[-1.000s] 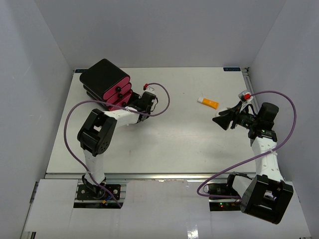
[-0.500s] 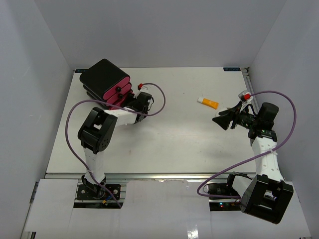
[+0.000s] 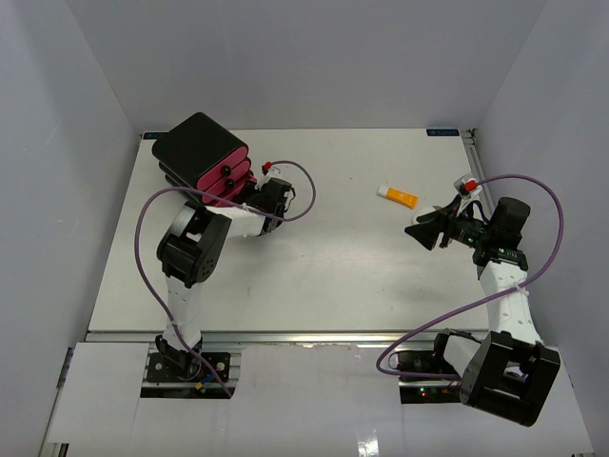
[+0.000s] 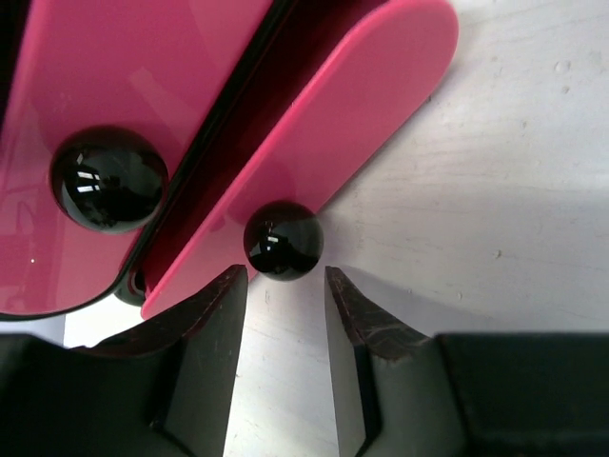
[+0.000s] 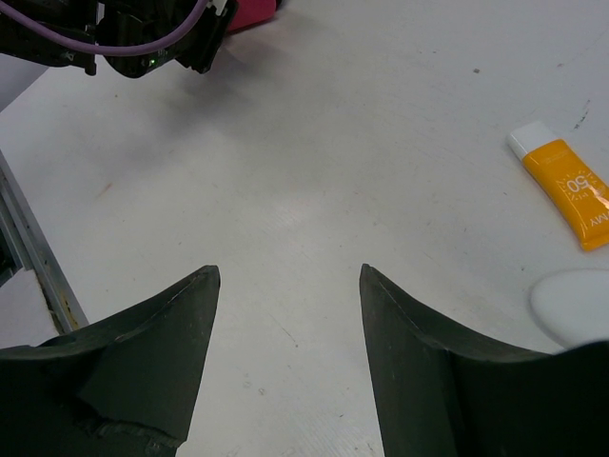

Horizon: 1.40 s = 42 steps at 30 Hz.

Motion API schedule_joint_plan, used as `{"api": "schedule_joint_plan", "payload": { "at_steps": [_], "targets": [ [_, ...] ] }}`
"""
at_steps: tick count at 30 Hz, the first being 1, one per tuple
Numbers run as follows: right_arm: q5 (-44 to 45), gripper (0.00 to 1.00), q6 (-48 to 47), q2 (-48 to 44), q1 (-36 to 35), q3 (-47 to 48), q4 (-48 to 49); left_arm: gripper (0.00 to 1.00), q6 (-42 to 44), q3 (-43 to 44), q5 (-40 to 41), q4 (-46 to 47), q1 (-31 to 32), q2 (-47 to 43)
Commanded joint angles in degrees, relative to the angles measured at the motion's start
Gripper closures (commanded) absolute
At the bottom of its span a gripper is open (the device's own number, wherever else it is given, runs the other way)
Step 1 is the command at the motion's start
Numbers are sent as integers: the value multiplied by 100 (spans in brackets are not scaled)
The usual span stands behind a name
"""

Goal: Organize the makeup

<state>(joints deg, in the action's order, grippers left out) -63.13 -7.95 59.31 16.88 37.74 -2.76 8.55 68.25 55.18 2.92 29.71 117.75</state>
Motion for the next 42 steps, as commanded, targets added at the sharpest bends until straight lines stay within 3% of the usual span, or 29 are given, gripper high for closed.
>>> {"api": "schedule_joint_plan", "payload": {
  "at_steps": [1,12,18,23,40,41,42],
  "targets": [
    [-24,33,-40,5,34,8,205,52,-126,328,200,66,-48,84],
    [-35,33,-40,-21,61,14,208,54,-106,669,148,-166,-115,265],
    [-50,33,-40,-25,61,23,205,79,-489,682,-147,-600,-113,57],
    [-41,33,-39,-33,69,14,205,86,-987,434,-499,-820,9,-298],
    [-15,33,-31,-34,96,14,214,87,-1778,136,-605,-1295,694,-850],
    [-15,33,-40,-33,96,14,205,86,-1788,162,-606,-1339,702,-833],
    [-15,33,-48,-33,104,14,205,76,-1831,189,-640,-1383,702,-833]
  ]
}}
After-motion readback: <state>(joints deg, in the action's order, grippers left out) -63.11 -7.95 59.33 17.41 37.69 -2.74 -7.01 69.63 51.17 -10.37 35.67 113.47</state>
